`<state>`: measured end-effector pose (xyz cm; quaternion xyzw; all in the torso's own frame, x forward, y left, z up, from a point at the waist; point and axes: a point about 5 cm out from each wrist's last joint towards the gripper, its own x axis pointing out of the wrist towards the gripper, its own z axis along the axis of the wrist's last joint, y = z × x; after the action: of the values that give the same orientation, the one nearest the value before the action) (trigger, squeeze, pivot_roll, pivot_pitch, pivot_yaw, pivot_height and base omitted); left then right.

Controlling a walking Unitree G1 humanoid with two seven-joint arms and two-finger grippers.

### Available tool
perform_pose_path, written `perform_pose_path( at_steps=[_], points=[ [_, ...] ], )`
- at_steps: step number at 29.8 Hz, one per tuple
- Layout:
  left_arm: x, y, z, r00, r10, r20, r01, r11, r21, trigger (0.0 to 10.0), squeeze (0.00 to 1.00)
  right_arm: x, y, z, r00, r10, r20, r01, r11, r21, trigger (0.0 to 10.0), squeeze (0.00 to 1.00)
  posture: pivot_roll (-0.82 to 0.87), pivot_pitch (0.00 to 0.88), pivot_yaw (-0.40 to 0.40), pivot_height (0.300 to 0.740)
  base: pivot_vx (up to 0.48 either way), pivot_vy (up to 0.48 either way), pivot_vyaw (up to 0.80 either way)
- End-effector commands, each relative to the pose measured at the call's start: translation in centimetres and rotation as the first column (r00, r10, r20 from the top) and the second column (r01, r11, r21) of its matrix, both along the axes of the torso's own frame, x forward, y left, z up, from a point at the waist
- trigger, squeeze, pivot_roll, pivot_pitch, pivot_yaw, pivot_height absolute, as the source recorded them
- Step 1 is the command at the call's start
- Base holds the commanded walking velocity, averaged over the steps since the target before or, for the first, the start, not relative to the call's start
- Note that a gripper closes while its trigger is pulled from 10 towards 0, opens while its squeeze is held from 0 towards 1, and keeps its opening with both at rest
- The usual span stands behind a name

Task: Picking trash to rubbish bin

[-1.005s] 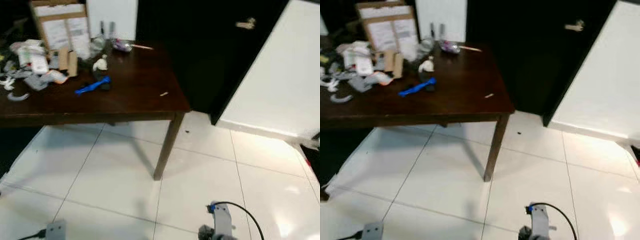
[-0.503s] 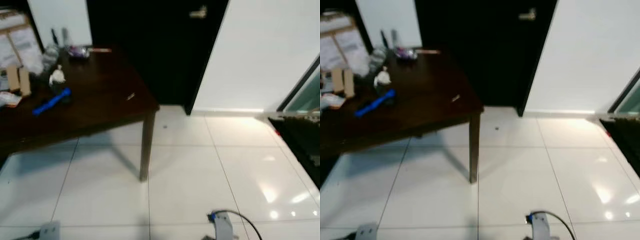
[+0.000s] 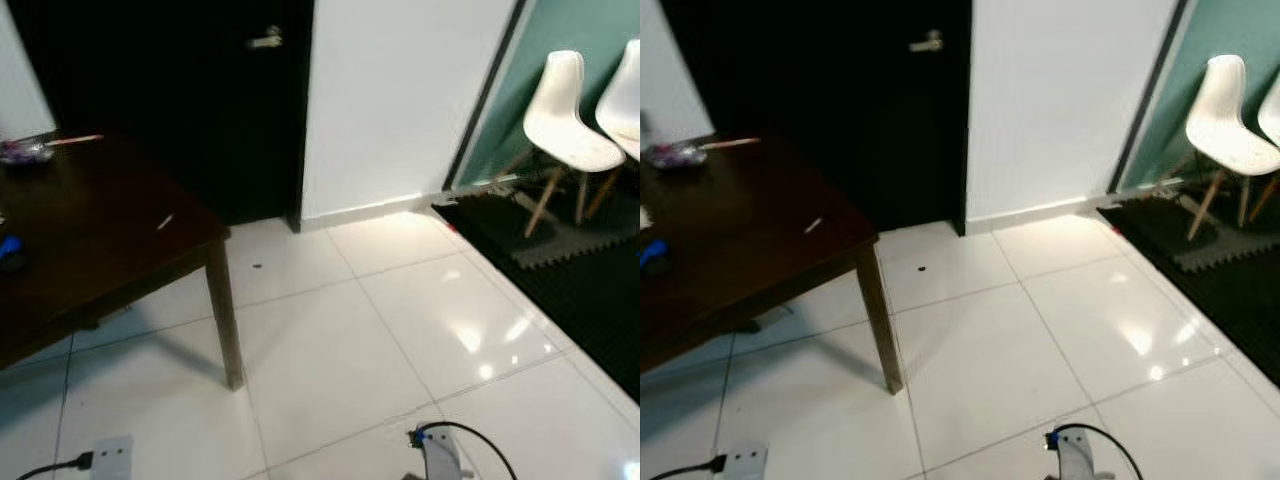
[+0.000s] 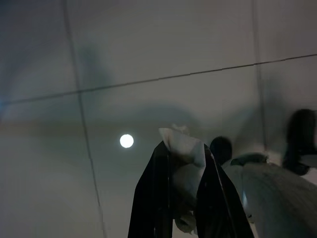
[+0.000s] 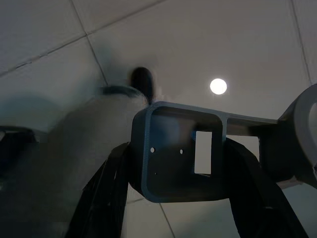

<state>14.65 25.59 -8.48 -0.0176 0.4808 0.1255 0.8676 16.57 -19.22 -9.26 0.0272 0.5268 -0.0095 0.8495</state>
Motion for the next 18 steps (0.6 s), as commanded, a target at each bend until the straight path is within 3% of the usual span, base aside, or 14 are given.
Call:
perform_pose_path(
  at_steps=[1,9,18],
  points=[
    [-1.0,-0.3,-0.5,0.999,-0.005,-0.038,0.004,1.000,-0.009,10.0,0.00,-0.4,0.0,-0.2,1.000,0.000,-0.013,0.000,1.000,0.000,10.0,0.00,0.11,0.063,-0.002,0.740,0.000,0.000,-0.79],
    [-1.9,-0.3,-0.8,0.998,-0.005,-0.061,0.005,1.000,-0.013,10.0,0.00,-1.3,-0.1,-0.5,0.999,0.001,-0.039,-0.002,1.000,-0.006,10.0,0.00,0.11,0.066,-0.001,0.740,0.000,0.000,-0.79],
    [-2.4,-0.5,-1.0,0.997,-0.003,-0.077,0.002,1.000,-0.016,10.0,0.00,-1.1,0.0,-0.4,0.999,0.023,-0.032,-0.023,1.000,-0.005,10.0,0.00,0.12,0.075,-0.010,0.740,0.000,0.000,-0.79]
  ],
)
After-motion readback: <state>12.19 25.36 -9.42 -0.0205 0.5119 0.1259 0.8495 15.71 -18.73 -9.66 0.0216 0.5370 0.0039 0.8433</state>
